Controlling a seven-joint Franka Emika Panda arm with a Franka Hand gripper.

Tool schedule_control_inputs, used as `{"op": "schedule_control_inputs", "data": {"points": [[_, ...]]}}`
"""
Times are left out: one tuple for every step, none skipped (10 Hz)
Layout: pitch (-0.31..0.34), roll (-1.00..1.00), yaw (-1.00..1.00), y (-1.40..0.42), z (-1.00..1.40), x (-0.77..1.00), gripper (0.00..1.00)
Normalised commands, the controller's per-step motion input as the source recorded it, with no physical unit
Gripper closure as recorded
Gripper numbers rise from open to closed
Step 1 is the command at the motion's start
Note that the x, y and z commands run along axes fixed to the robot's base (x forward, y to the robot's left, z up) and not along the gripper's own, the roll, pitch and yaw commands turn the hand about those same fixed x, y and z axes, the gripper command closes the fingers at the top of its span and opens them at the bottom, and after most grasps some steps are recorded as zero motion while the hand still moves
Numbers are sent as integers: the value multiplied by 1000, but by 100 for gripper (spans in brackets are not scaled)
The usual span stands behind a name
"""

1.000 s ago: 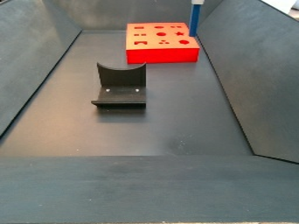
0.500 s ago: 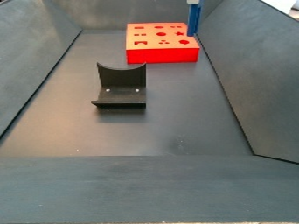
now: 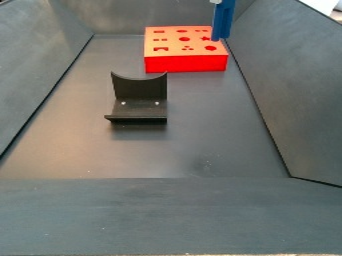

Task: Pick up the square-circle object. Move up. Rotate the square-circle object. Move to above the board. Insert the square-circle object.
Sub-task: Rotate the square-circle object.

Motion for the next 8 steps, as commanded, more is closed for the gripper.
{"op": "schedule_control_inputs", "data": {"points": [[37,-1,-1000,6,4,4,100],[40,-1,-1000,7,4,4,100],[46,-1,-1000,7,5,5,100],[49,-1,-1000,7,5,5,100],[59,-1,-1000,8,6,6,100],[69,-1,-1000,8,6,6,100],[91,-1,-1000,8,7,7,100],[97,-1,-925,8,7,8,100]]}}
